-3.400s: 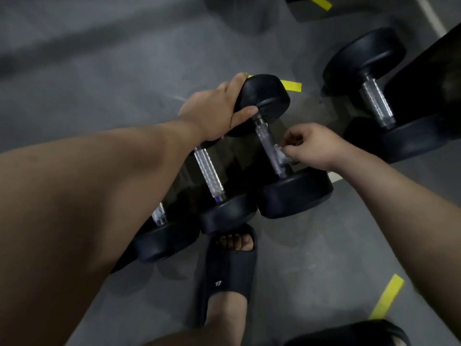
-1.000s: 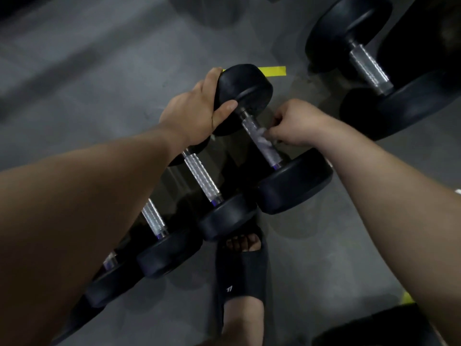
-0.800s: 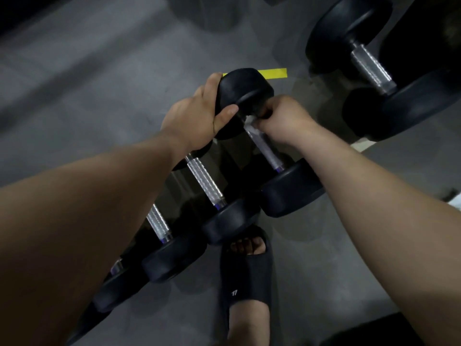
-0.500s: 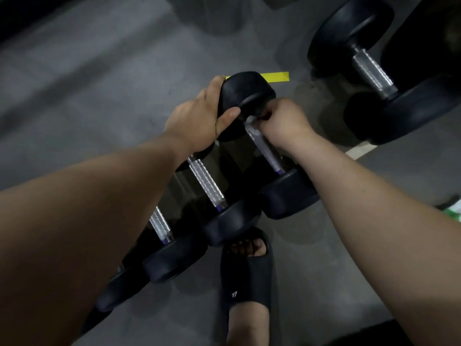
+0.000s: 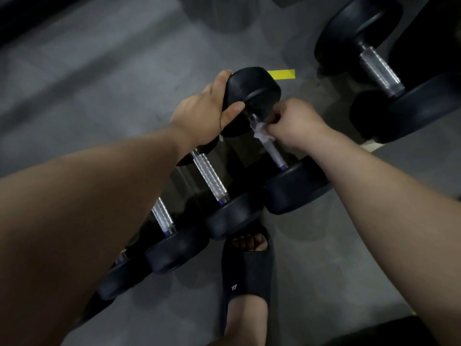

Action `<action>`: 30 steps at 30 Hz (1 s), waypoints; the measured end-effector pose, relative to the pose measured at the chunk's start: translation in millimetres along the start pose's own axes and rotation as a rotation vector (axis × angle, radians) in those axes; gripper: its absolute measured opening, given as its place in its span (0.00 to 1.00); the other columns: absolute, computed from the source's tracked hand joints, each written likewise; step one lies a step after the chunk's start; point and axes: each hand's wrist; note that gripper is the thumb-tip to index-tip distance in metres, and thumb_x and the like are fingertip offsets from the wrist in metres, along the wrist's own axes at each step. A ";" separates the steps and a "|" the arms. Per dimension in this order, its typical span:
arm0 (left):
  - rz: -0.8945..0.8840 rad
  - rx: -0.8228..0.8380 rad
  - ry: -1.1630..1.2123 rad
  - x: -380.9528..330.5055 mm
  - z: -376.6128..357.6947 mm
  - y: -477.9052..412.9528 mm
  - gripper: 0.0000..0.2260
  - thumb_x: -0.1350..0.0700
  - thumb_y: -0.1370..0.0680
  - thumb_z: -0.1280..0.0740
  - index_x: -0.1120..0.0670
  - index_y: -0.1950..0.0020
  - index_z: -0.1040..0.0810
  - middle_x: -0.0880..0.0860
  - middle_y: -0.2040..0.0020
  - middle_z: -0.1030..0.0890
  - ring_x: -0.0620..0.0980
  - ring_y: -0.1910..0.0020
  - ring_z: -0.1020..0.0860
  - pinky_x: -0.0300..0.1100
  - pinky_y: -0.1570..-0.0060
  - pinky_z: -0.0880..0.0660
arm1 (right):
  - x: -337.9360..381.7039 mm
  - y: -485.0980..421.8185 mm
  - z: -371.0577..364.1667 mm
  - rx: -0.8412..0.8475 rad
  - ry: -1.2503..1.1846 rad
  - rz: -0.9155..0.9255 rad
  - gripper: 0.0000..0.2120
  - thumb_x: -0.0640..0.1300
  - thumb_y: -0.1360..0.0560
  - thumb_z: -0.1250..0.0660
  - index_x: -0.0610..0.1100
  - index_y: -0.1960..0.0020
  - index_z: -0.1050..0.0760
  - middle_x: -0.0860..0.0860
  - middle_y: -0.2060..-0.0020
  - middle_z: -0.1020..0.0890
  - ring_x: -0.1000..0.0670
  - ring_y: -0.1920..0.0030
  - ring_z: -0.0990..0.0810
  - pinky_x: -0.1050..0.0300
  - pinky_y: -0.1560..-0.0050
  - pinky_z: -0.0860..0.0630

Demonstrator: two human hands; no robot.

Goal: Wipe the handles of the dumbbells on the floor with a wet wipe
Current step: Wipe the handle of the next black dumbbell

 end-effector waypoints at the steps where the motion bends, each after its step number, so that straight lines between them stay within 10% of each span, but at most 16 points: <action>1: 0.002 0.003 0.004 -0.5 0.3 0.0 0.32 0.32 0.19 0.48 0.49 0.21 0.46 0.58 0.32 0.25 0.66 0.45 0.21 0.56 0.50 0.27 | 0.8 0.2 -0.8 0.000 0.007 0.016 0.07 0.48 0.26 0.28 0.46 0.59 0.24 0.49 0.62 0.21 0.45 0.58 0.24 0.57 0.63 0.34; 10: 0.051 -0.014 0.052 -7.8 -0.4 0.4 0.34 0.32 0.20 0.45 0.51 0.20 0.43 0.59 0.32 0.26 0.64 0.37 0.25 0.57 0.40 0.28 | -22.6 27.0 7.5 0.064 0.061 -0.006 0.07 0.47 0.31 0.25 0.46 0.62 0.22 0.52 0.66 0.19 0.48 0.60 0.19 0.56 0.62 0.25; 16: -0.022 -0.449 0.221 -51.9 1.0 21.3 0.20 0.52 0.24 0.33 0.58 0.33 0.26 0.56 0.39 0.25 0.55 0.40 0.27 0.48 0.39 0.28 | -34.9 50.7 18.1 -0.145 -0.245 0.012 0.07 0.50 0.27 0.26 0.47 0.58 0.20 0.57 0.65 0.18 0.60 0.64 0.22 0.65 0.62 0.27; 23: 0.222 0.183 1.113 -104.5 -13.8 37.1 0.06 0.54 0.20 0.29 0.55 0.46 0.20 0.53 0.59 0.16 0.48 0.61 0.18 0.47 0.54 0.18 | -48.8 79.9 9.9 -0.242 -0.403 0.062 0.04 0.44 0.29 0.25 0.49 0.57 0.21 0.55 0.63 0.17 0.55 0.61 0.20 0.54 0.56 0.21; 30: 0.221 0.169 0.955 -91.9 -21.6 42.6 0.10 0.60 0.23 0.28 0.46 0.47 0.16 0.50 0.53 0.17 0.43 0.57 0.19 0.46 0.47 0.18 | -53.4 90.1 2.4 -0.301 -0.409 0.045 0.03 0.42 0.25 0.31 0.50 0.54 0.23 0.56 0.57 0.18 0.57 0.54 0.21 0.67 0.53 0.26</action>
Point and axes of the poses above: each hand's wrist, its own y-axis away from the middle knuckle, its own z-axis out of the back of the hand, x = y × z
